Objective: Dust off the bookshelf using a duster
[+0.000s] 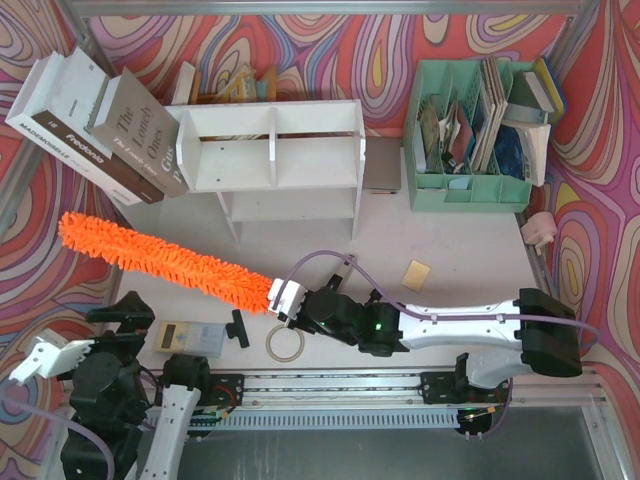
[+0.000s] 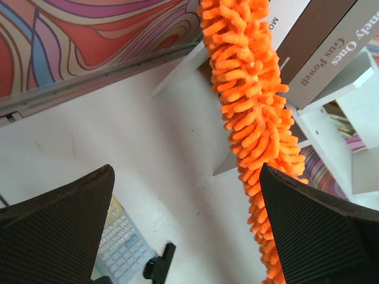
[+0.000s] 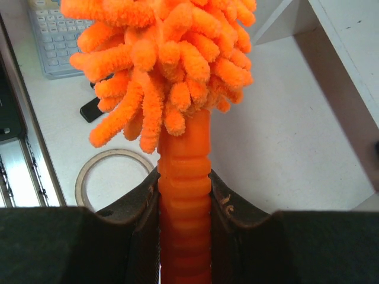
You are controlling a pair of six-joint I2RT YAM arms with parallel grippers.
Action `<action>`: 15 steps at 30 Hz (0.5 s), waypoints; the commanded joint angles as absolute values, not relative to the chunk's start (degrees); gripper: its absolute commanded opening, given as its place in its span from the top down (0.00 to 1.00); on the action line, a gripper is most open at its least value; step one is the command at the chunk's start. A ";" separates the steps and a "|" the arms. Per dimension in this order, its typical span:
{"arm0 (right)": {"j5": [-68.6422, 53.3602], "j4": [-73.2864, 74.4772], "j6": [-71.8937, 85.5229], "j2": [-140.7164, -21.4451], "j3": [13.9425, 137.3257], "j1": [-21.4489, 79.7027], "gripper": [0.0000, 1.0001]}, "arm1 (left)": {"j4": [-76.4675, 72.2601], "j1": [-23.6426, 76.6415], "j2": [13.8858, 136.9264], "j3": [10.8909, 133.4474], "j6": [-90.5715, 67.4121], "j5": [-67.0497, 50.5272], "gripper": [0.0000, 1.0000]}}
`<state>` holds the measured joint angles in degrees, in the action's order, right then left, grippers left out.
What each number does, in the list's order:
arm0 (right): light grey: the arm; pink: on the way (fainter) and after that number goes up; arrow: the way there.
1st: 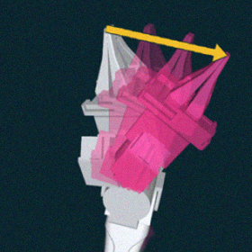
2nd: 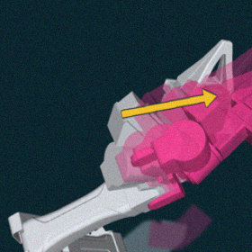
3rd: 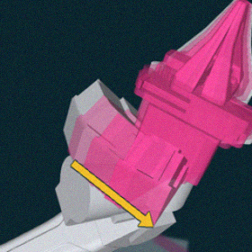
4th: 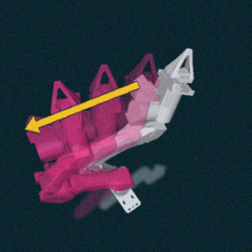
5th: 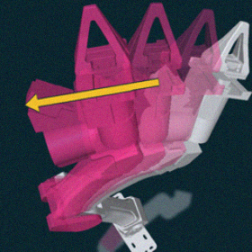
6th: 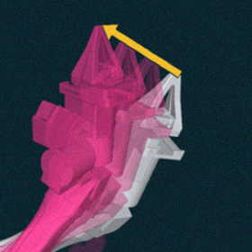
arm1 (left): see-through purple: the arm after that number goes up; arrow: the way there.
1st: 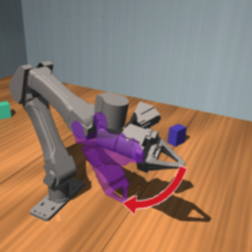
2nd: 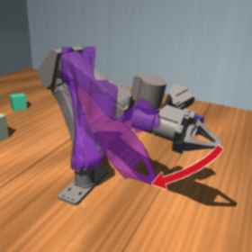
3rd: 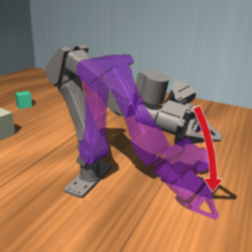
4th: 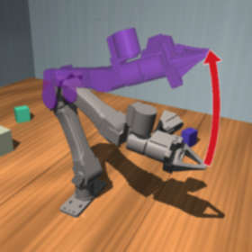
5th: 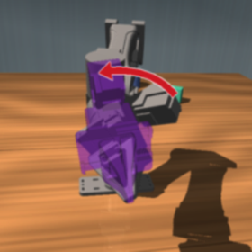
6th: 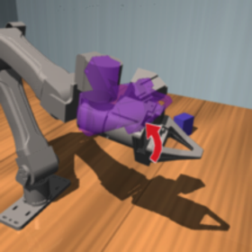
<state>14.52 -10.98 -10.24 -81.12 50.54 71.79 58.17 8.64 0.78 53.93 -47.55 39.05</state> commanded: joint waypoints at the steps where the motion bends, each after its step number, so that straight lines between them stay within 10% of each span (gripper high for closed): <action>1: 18.86 -12.61 -12.24 -78.72 52.06 73.47 1.00 | 58.13 8.79 0.31 54.79 -39.26 37.97 0.02; 15: 30.15 -12.63 -24.93 -77.99 61.63 73.47 1.00 | 55.84 8.79 0.27 55.95 -32.41 34.56 0.02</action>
